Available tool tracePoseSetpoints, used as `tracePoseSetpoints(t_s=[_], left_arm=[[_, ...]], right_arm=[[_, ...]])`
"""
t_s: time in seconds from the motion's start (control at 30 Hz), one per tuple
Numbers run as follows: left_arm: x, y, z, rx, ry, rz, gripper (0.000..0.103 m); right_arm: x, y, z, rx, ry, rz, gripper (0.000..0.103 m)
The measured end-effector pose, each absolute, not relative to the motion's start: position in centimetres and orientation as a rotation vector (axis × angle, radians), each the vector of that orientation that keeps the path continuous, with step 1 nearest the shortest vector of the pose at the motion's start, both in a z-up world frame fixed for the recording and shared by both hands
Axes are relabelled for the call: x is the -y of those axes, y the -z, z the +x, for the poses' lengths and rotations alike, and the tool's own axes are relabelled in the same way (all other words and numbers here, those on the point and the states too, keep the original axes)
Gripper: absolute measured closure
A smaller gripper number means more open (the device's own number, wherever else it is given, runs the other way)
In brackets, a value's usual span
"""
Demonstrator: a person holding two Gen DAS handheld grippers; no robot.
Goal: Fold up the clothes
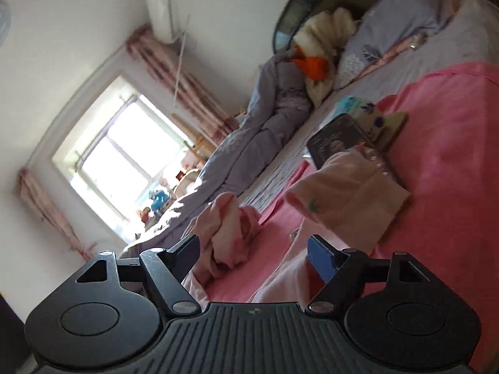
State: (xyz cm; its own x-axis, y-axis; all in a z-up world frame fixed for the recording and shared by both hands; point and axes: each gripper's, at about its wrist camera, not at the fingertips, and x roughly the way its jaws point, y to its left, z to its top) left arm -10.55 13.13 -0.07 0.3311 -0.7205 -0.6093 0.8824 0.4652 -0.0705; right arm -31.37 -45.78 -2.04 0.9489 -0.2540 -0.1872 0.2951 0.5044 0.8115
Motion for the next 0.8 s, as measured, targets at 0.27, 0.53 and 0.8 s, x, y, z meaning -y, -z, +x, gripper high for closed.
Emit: tracePoseSetpoints(t_s=[0.27,0.53,0.8], left_arm=[[-13.1,0.1,-10.7,-0.628,1.065,0.298,0.0],[-13.1,0.1,-10.8,-0.625,1.063,0.302,0.0],[-13.2,0.1,-10.8,-0.625,1.064,0.299,0.0]], right_arm=[[47.5,6.2,-31.7,-0.043,0.535,1.067,0.027],[49.2,5.2,-30.1,-0.009,0.501,1.109,0.093],[47.4,-3.0,-27.4,0.043,0.372,0.815,0.097]])
